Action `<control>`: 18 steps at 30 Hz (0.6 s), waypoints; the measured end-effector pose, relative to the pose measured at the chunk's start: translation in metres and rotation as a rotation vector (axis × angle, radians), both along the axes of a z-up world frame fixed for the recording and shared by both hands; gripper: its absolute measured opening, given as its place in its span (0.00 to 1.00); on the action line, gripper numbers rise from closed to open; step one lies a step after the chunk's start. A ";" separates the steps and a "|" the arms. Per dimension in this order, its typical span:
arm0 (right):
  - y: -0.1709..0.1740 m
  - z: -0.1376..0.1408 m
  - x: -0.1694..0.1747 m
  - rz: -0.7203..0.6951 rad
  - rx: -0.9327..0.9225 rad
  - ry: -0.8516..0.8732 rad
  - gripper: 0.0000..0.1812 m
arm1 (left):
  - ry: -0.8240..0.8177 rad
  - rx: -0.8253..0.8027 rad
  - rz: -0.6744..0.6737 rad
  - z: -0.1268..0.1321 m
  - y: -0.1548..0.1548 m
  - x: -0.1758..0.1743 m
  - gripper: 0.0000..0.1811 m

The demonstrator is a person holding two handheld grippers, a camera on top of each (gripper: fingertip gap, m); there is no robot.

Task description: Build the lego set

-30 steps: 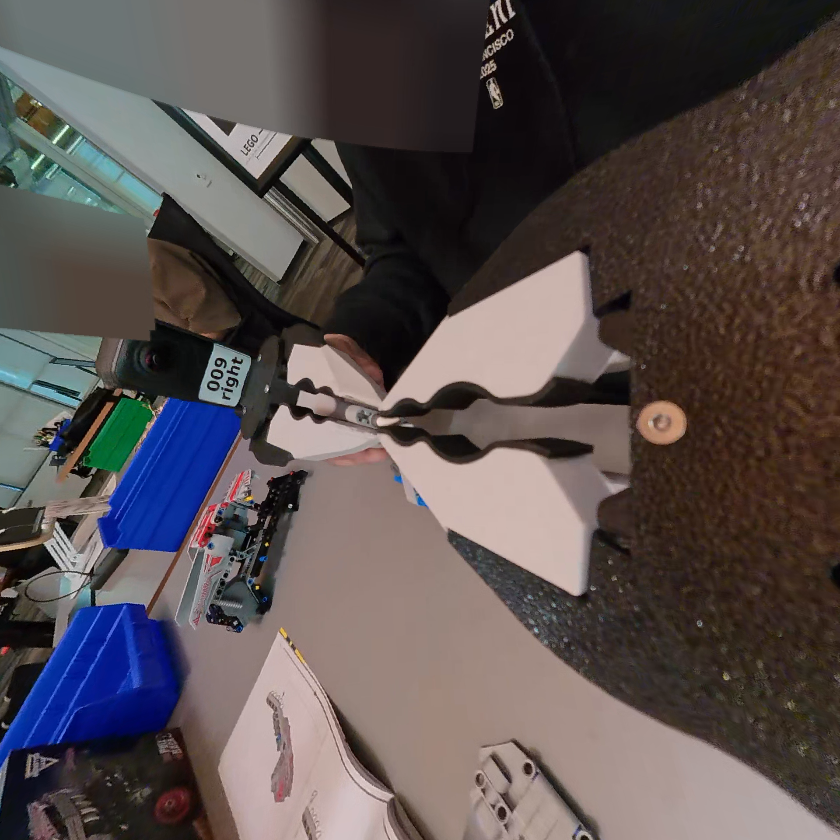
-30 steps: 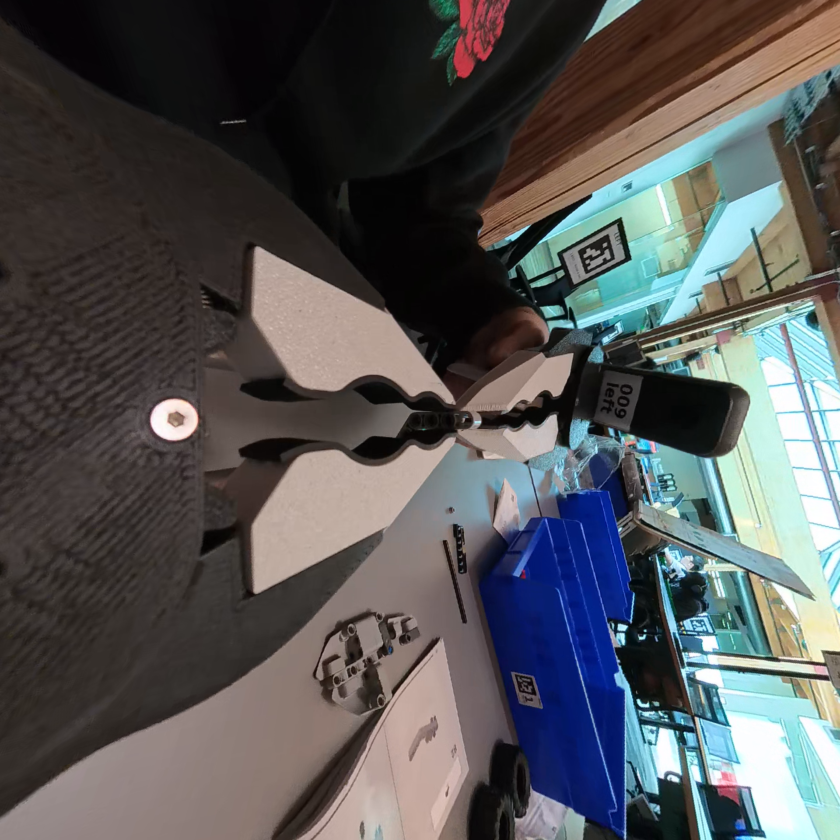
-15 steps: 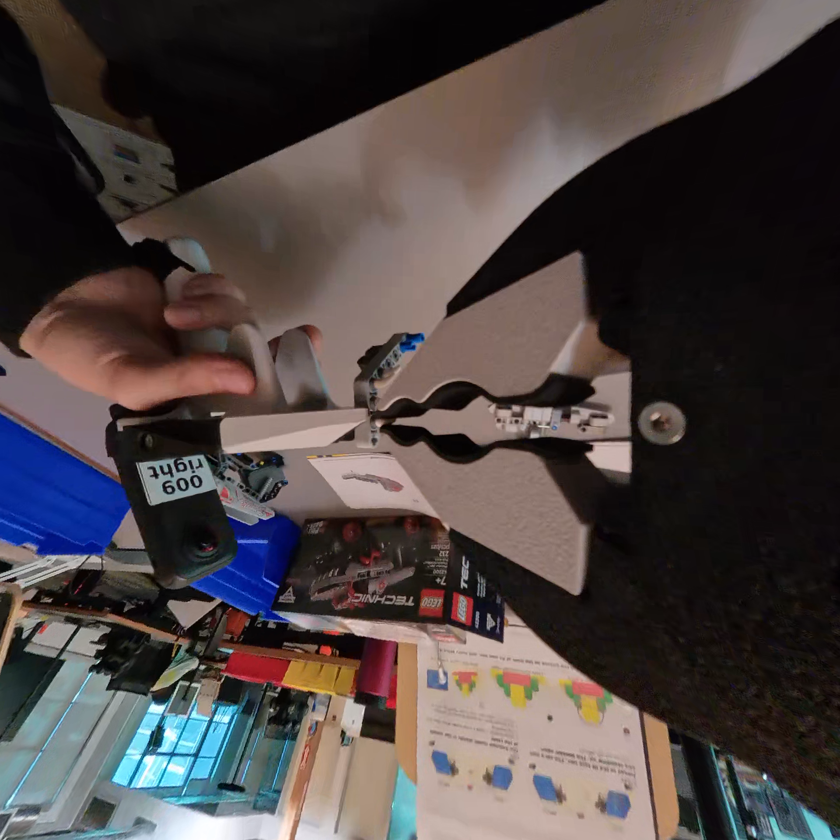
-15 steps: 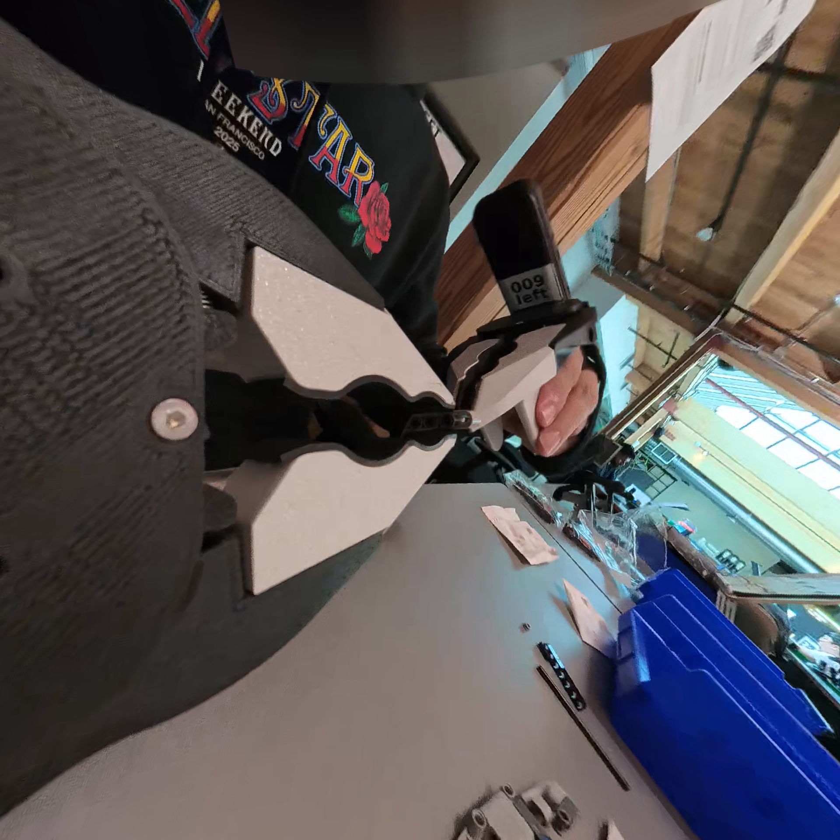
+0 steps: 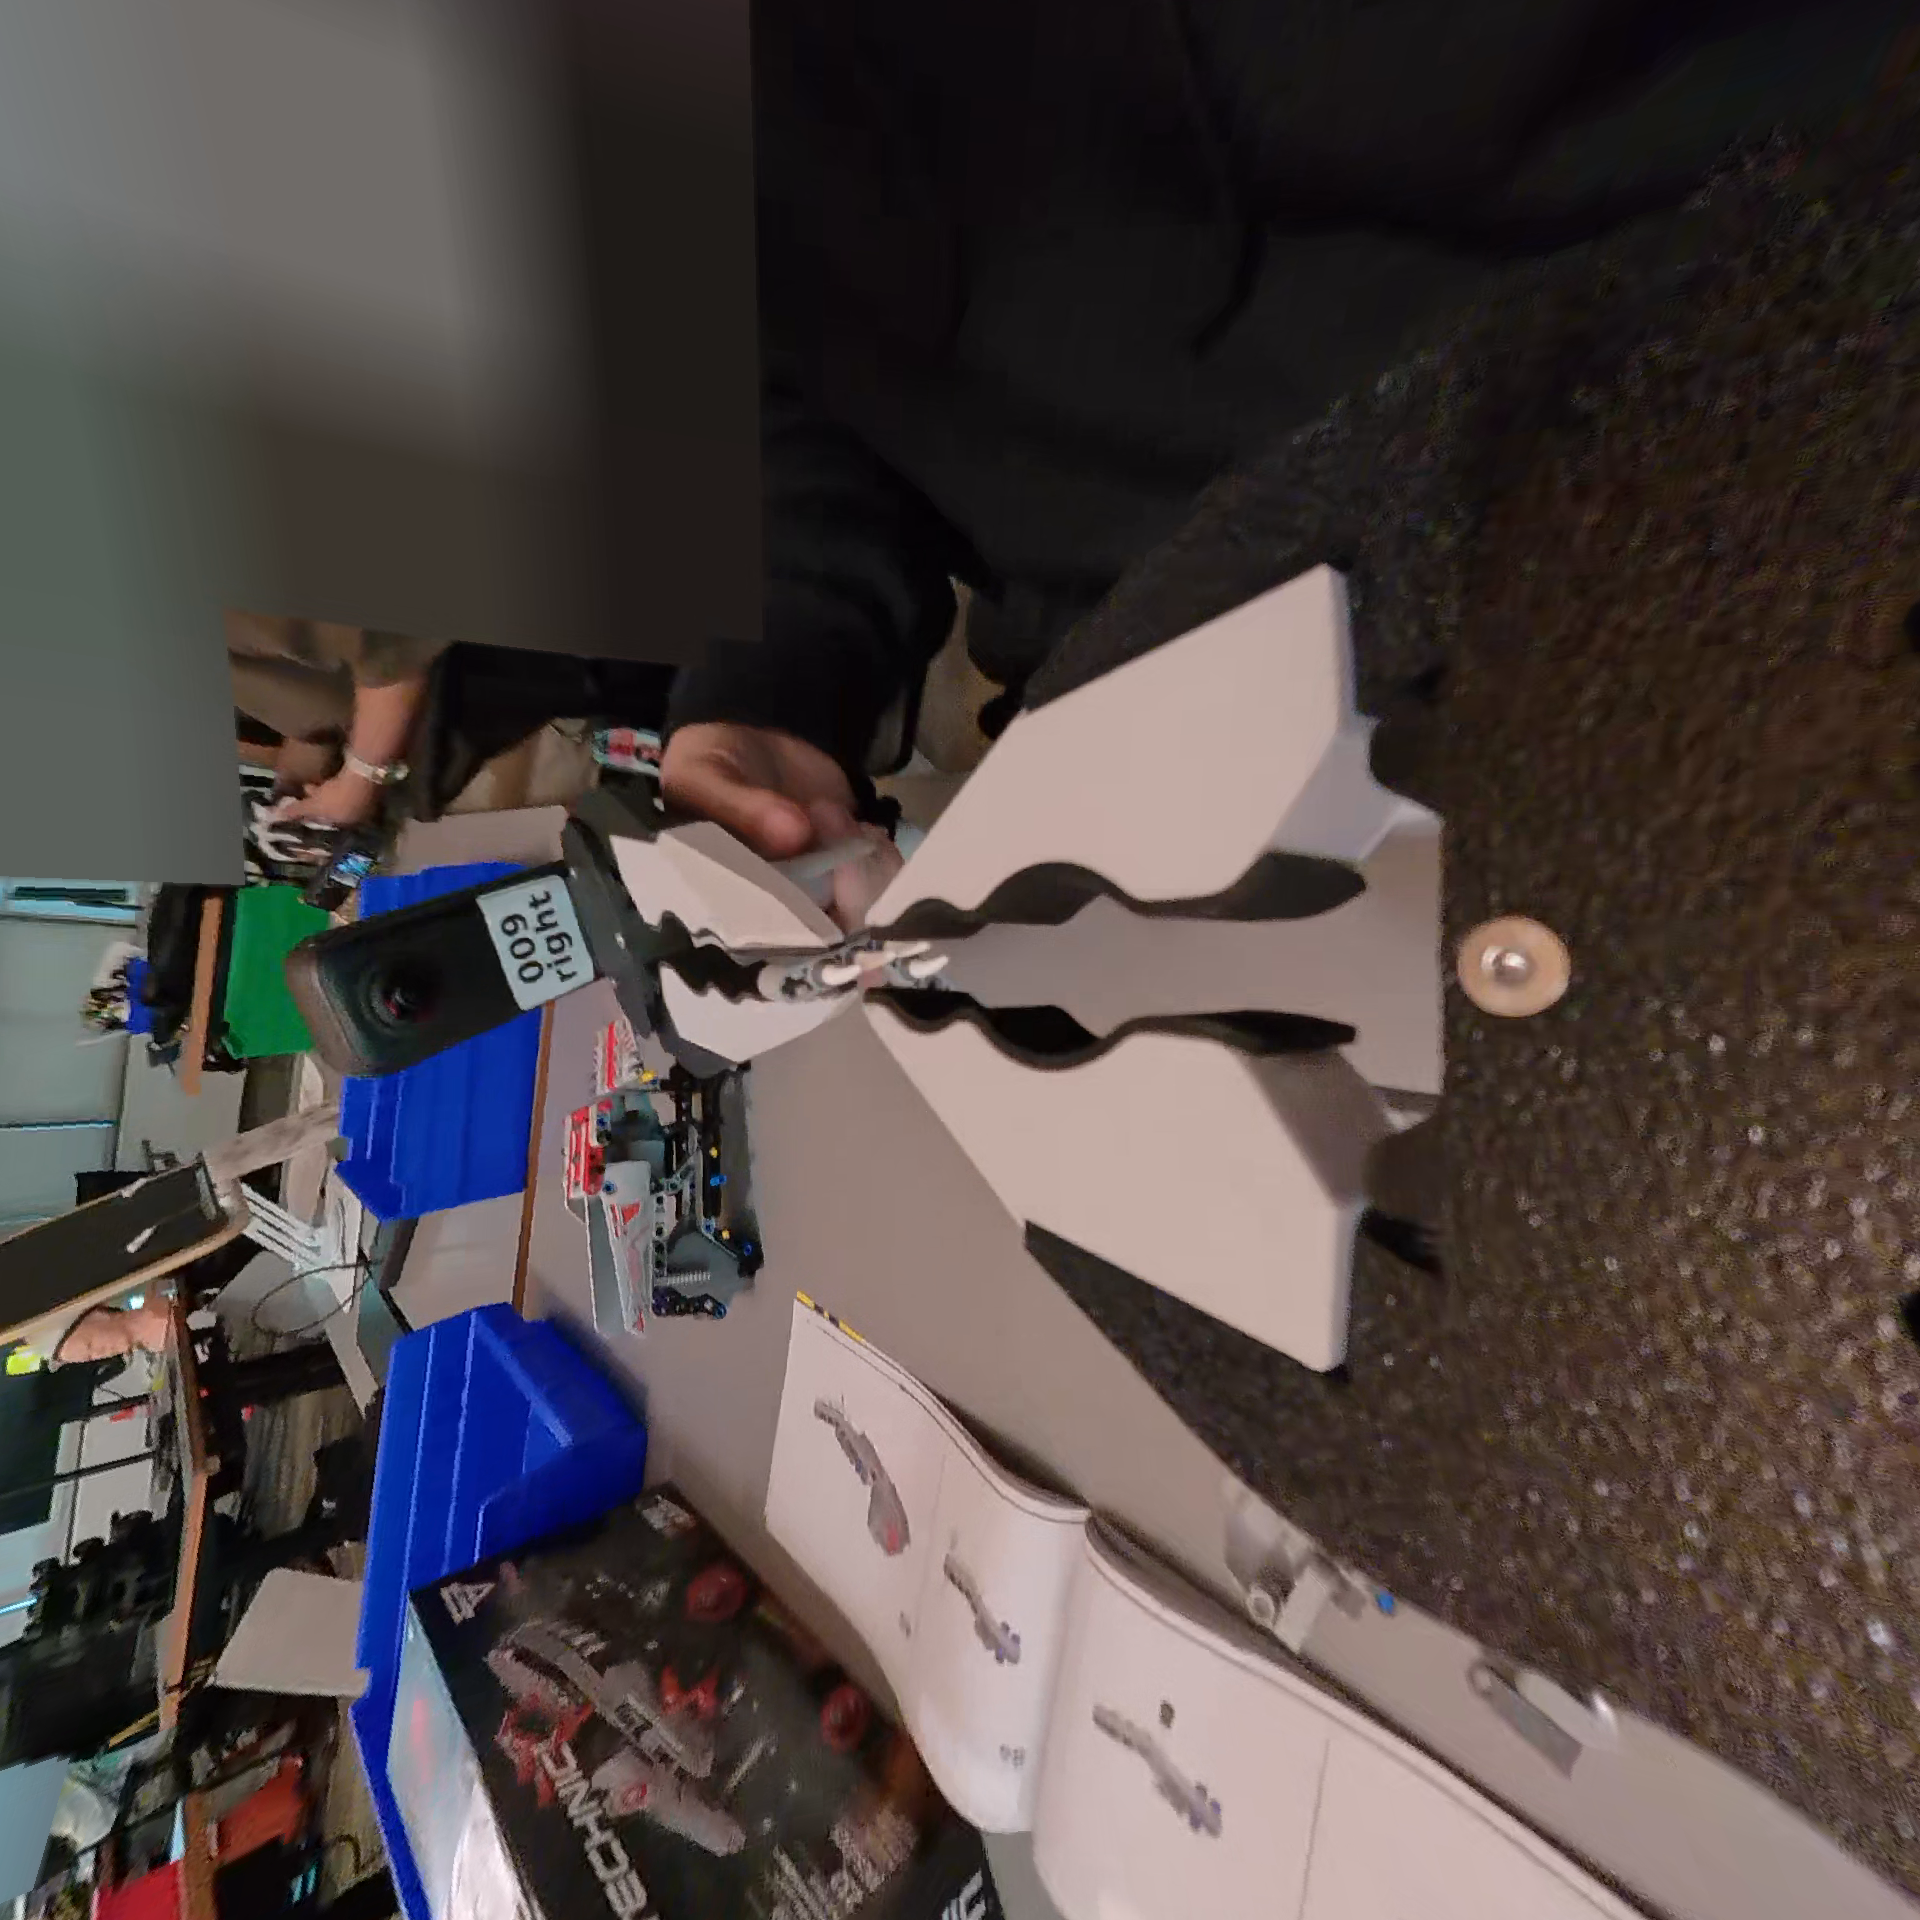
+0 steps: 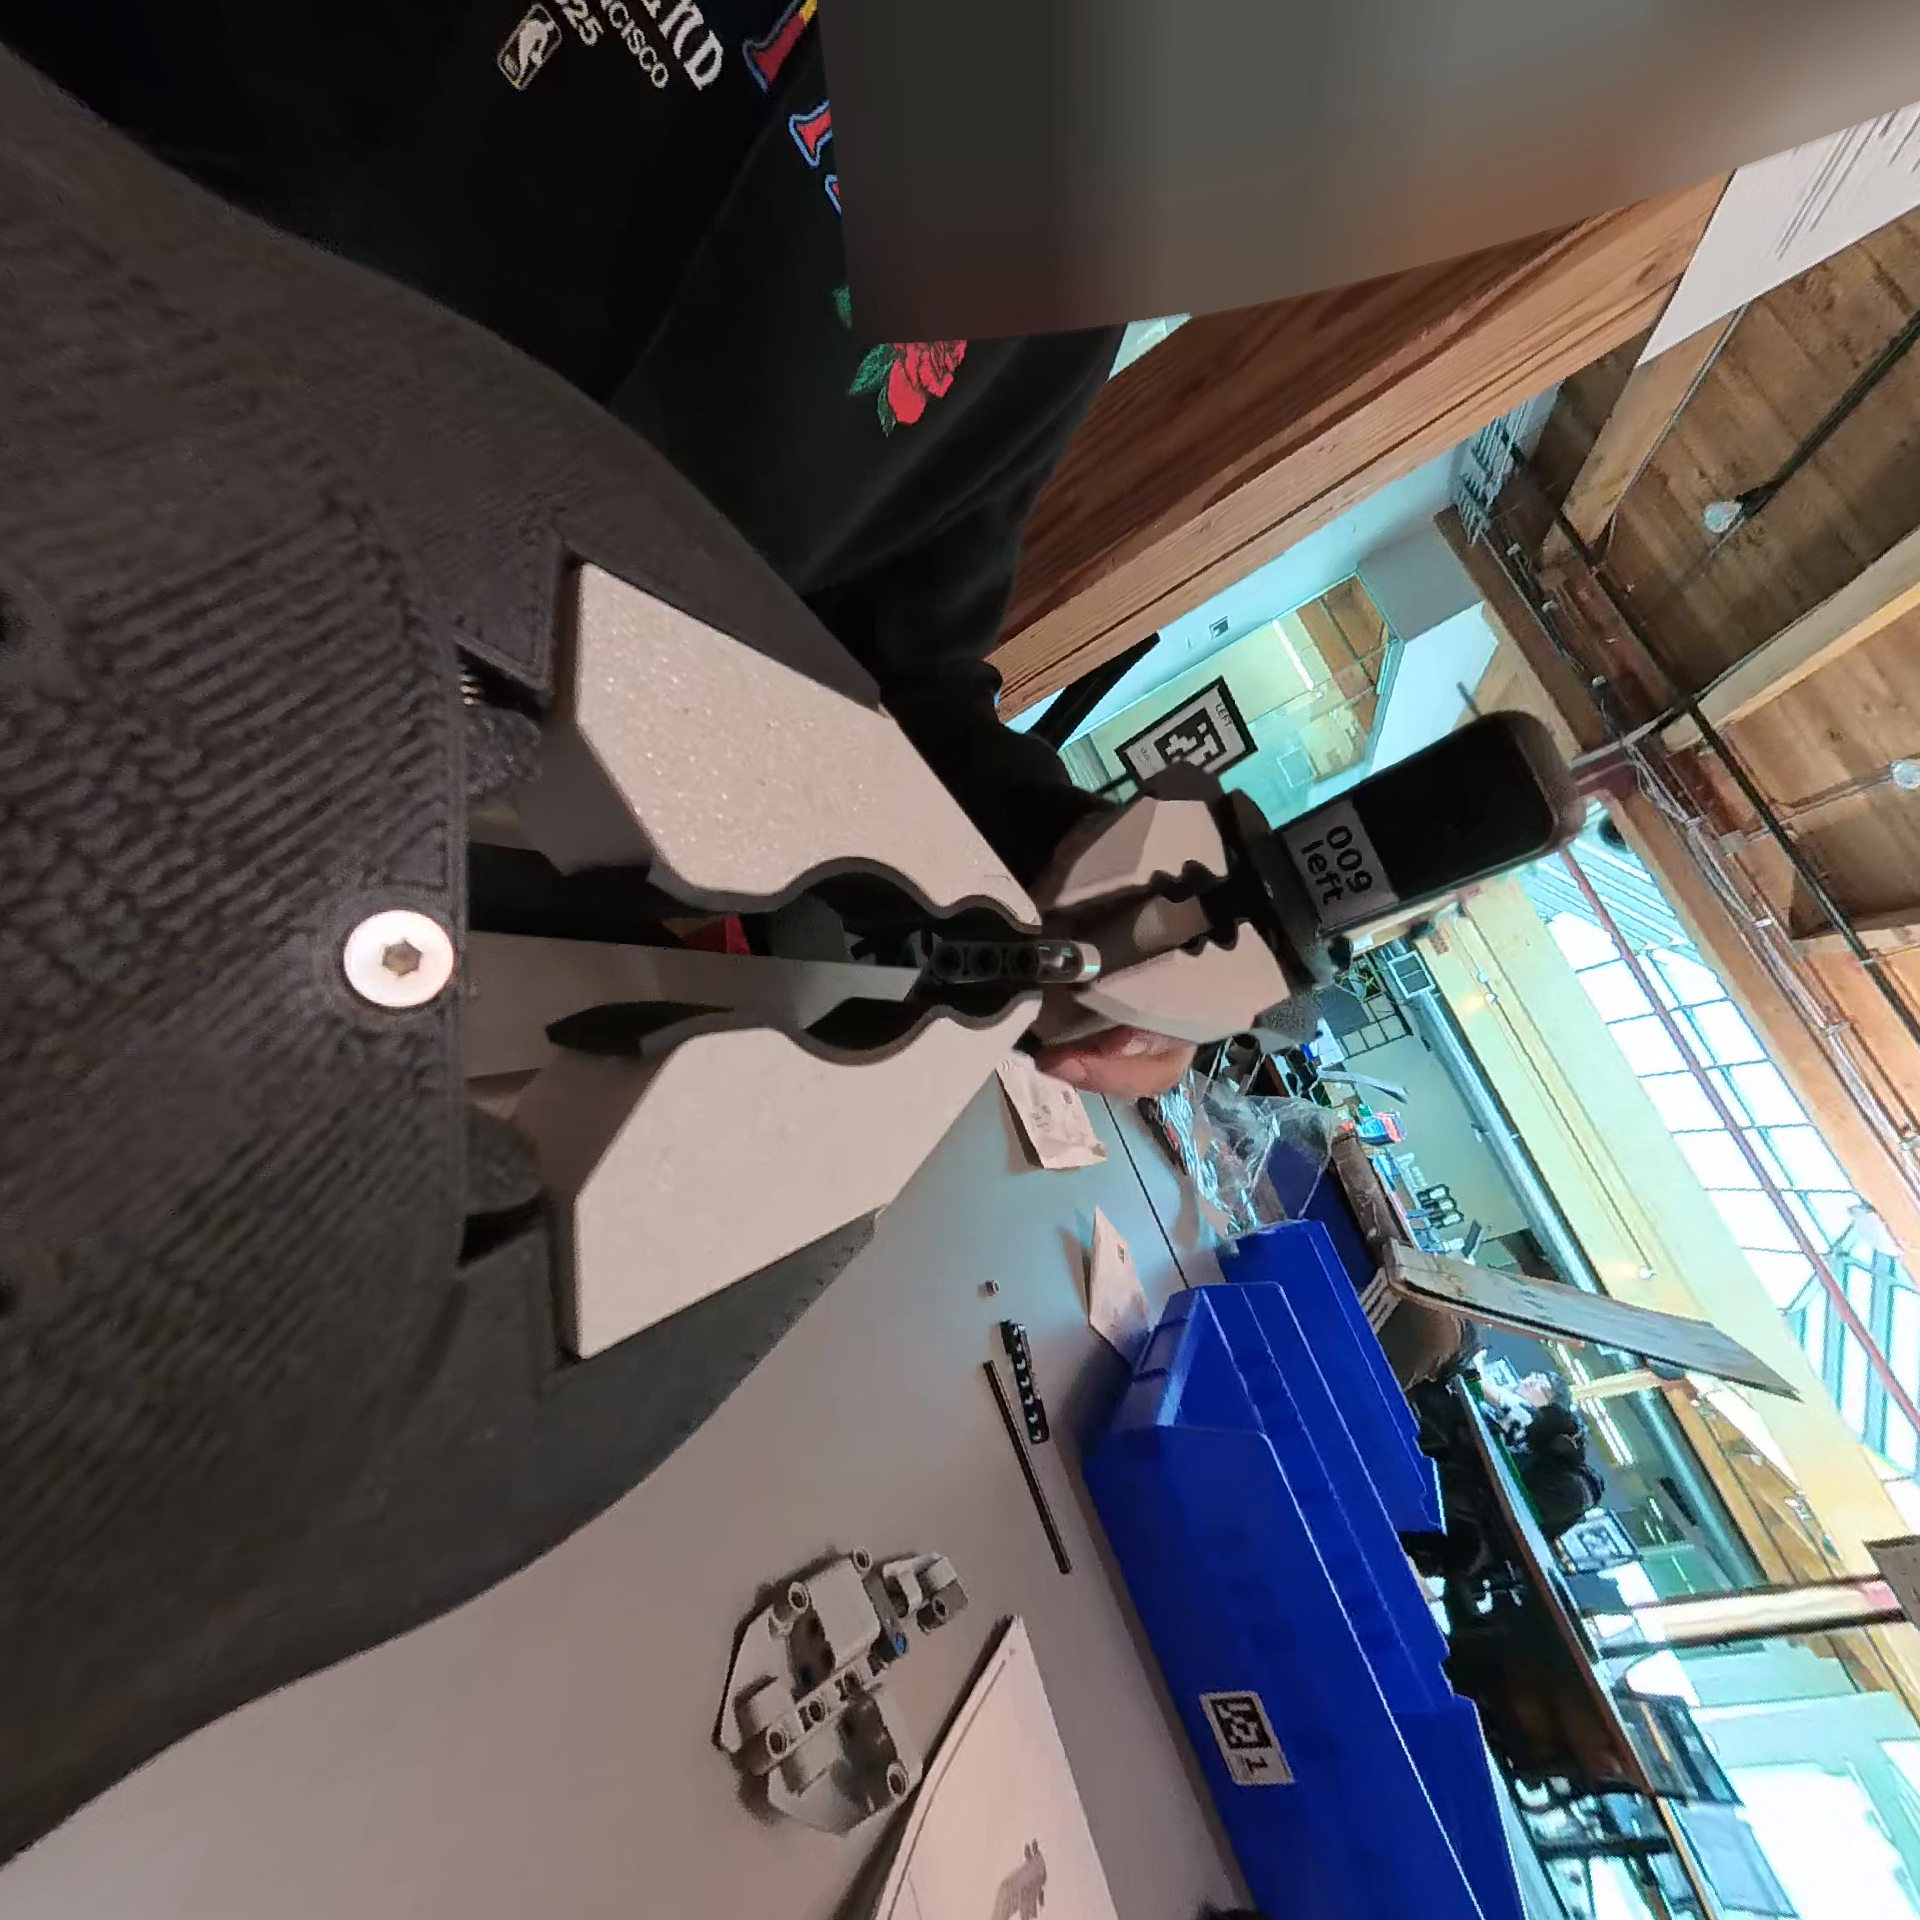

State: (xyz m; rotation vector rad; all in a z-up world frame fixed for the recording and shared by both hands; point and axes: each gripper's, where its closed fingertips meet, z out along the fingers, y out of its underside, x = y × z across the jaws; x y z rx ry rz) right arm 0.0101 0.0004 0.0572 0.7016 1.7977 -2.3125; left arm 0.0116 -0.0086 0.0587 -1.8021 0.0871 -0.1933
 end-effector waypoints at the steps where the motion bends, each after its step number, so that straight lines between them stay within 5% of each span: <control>1: 0.000 -0.001 -0.001 -0.008 0.009 0.006 0.03 | -0.024 0.009 -0.015 0.002 0.000 0.002 0.01; 18: -0.012 -0.003 0.006 -0.096 0.215 0.267 0.03 | -0.406 -0.071 -0.070 -0.008 0.001 0.008 0.00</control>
